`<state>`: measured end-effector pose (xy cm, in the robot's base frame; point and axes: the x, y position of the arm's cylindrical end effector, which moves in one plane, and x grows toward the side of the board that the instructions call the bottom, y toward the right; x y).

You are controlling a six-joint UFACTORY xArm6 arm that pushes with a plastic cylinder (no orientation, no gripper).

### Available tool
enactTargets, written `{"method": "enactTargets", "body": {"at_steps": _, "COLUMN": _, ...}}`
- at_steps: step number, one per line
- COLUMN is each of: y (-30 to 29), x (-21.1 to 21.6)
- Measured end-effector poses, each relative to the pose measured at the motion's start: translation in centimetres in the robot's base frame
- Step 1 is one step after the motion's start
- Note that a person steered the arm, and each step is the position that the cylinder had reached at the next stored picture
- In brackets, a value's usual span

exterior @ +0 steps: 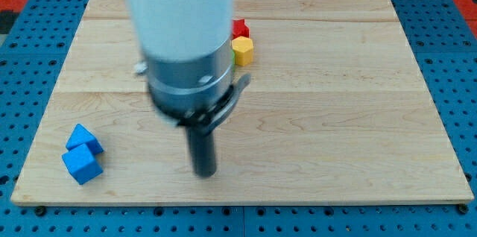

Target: Move blue blocks towards the top left of the board

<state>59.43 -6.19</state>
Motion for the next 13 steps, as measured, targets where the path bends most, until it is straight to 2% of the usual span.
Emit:
{"method": "enactTargets", "body": {"at_steps": 1, "y": -6.6, "x": 2.4}}
{"method": "enactTargets", "body": {"at_steps": 3, "y": -13.0, "x": 1.1}}
{"method": "enactTargets", "body": {"at_steps": 6, "y": -14.8, "x": 0.0}}
{"method": "enactTargets", "body": {"at_steps": 8, "y": -16.1, "x": -5.1}}
{"method": "enactTargets", "body": {"at_steps": 13, "y": -20.2, "x": -23.8}}
